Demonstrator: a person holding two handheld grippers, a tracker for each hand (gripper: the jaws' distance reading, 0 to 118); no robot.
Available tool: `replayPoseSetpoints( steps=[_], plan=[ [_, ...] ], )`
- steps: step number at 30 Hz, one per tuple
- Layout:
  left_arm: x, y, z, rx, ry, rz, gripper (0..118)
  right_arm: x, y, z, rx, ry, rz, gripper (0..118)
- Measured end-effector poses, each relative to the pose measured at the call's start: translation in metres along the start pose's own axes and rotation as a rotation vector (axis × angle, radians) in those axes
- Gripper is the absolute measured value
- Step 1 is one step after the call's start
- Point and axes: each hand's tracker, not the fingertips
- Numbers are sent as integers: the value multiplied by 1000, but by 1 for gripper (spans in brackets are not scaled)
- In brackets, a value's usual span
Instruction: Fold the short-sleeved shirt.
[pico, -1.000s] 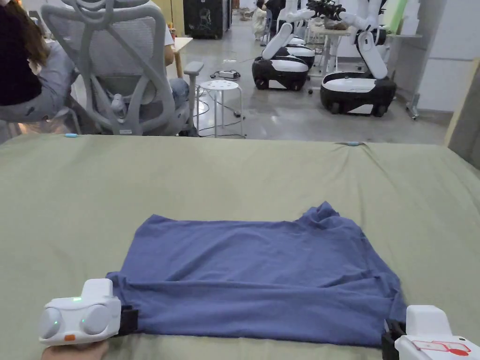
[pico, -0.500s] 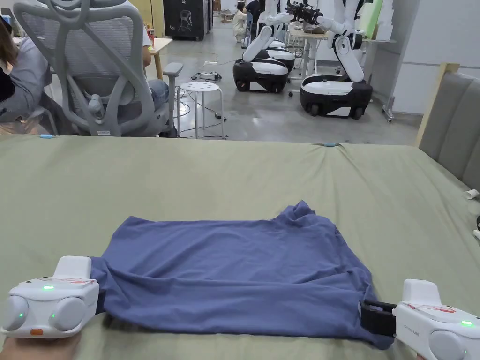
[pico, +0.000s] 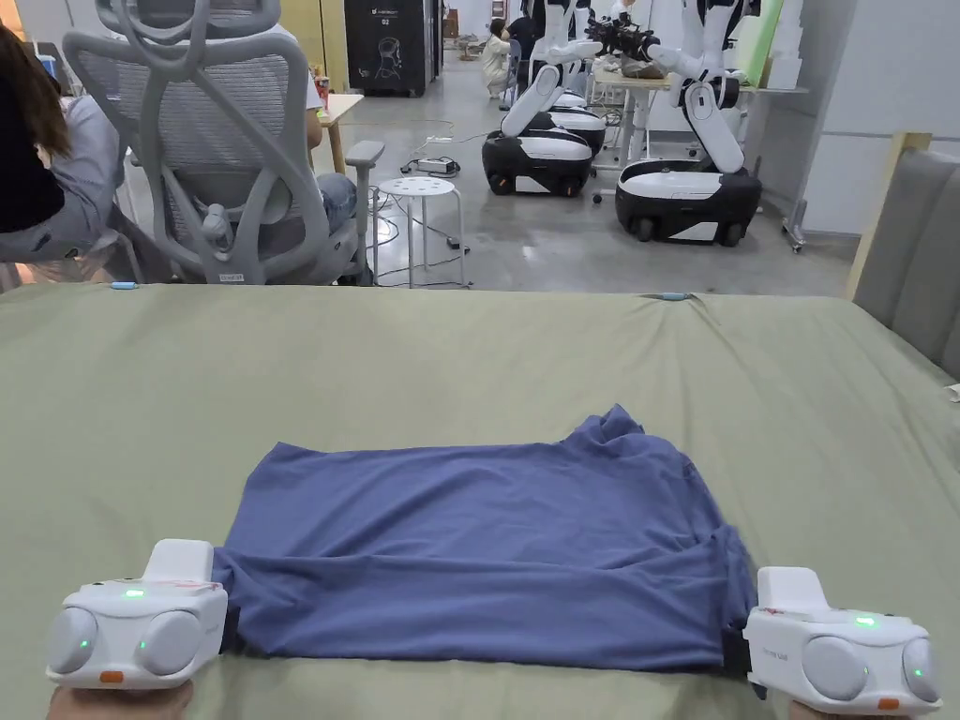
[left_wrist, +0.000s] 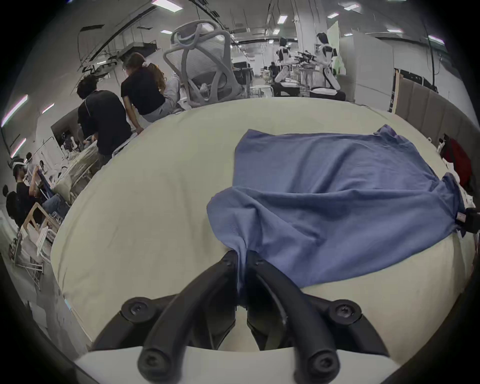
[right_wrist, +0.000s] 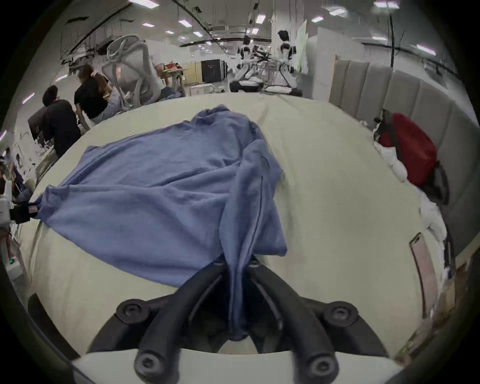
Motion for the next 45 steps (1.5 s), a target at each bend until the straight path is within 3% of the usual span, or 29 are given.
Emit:
replayPoseSetpoints(
  steps=[8,18,27,28,29,30,31,32,38,39,40,41,42,43,45],
  plan=[
    [-15,-22,46,43,-14,-14,3,-14,-18,59,64,-54,97,6],
    [-29,-83,95,36,-25,-12,3,-2,-67,104,51,-48,106,6],
    [-29,-107,95,34,-32,-3,4,-2,-92,92,11,-42,102,6],
    [-28,-107,97,60,-17,-15,12,-2,-90,92,18,-49,107,9],
    [-28,-107,101,68,32,-33,40,-3,-88,95,25,-82,113,28],
    [-30,-106,108,88,32,-33,73,-4,-86,99,34,-103,114,58],
    [-33,-104,116,121,18,-17,96,-4,-83,107,57,-77,111,84],
    [-34,-101,124,157,7,-1,107,-5,-79,115,103,-36,100,102],
    [-14,-56,142,322,12,-27,106,-36,-37,135,269,18,82,102],
    [-7,-50,141,370,-11,-36,103,-42,-30,132,264,21,79,97],
    [-2,-46,140,398,-15,-44,96,-46,-25,129,269,23,79,84],
    [4,-42,136,381,0,-60,74,-51,-22,125,274,26,80,51],
    [1,-38,116,362,10,-93,41,-53,-20,119,276,32,84,17],
    [4,-35,108,346,26,-104,5,-55,-18,113,277,30,84,0],
    [3,-32,91,339,44,-84,0,-56,-13,103,281,25,82,0]
  ],
)
